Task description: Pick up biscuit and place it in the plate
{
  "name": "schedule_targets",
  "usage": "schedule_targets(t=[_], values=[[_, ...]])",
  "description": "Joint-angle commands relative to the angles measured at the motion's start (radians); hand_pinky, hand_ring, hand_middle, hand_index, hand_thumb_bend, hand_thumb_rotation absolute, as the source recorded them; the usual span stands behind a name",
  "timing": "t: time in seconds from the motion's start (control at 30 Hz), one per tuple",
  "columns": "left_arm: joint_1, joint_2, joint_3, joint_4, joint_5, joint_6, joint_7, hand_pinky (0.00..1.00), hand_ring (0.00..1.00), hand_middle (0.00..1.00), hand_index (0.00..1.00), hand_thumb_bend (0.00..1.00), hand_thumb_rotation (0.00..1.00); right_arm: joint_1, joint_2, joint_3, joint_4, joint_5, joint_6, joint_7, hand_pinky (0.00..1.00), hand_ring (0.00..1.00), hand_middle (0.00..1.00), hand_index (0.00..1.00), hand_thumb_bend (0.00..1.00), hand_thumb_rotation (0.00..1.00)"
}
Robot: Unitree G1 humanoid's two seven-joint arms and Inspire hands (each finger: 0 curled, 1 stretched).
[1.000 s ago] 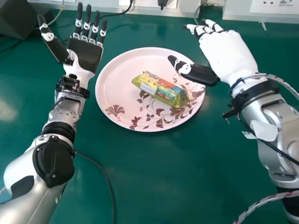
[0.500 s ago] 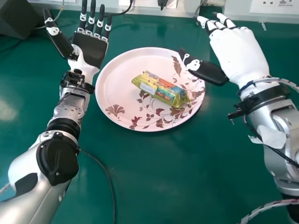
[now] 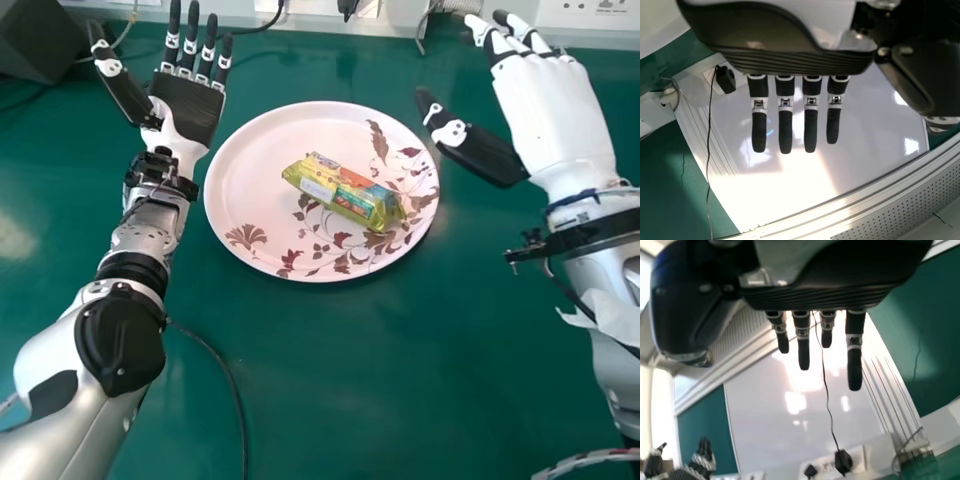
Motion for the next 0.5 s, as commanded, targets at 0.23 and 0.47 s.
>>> schedule_targets(t=[0.23, 0.47], values=[[-0.005, 0.010, 0.013, 0.001, -0.017, 0.008, -0.003, 0.52, 0.63, 0.70, 0.78, 0.87, 0.32, 0.034, 0.005, -0.081, 0.074, 0.199, -0.105, -0.023, 0.42, 0.55, 0.77, 0.87, 0.67, 0.35], [-0.015, 0.001, 0.013, 0.000, -0.014, -0.003, 0.005, 0.53, 0.65, 0.73, 0.79, 0.88, 0.34, 0.014, 0.026, -0.128, 0.168, 0.451, -0.203, 0.021, 0.42, 0.55, 0.76, 0.86, 0.65, 0.37]])
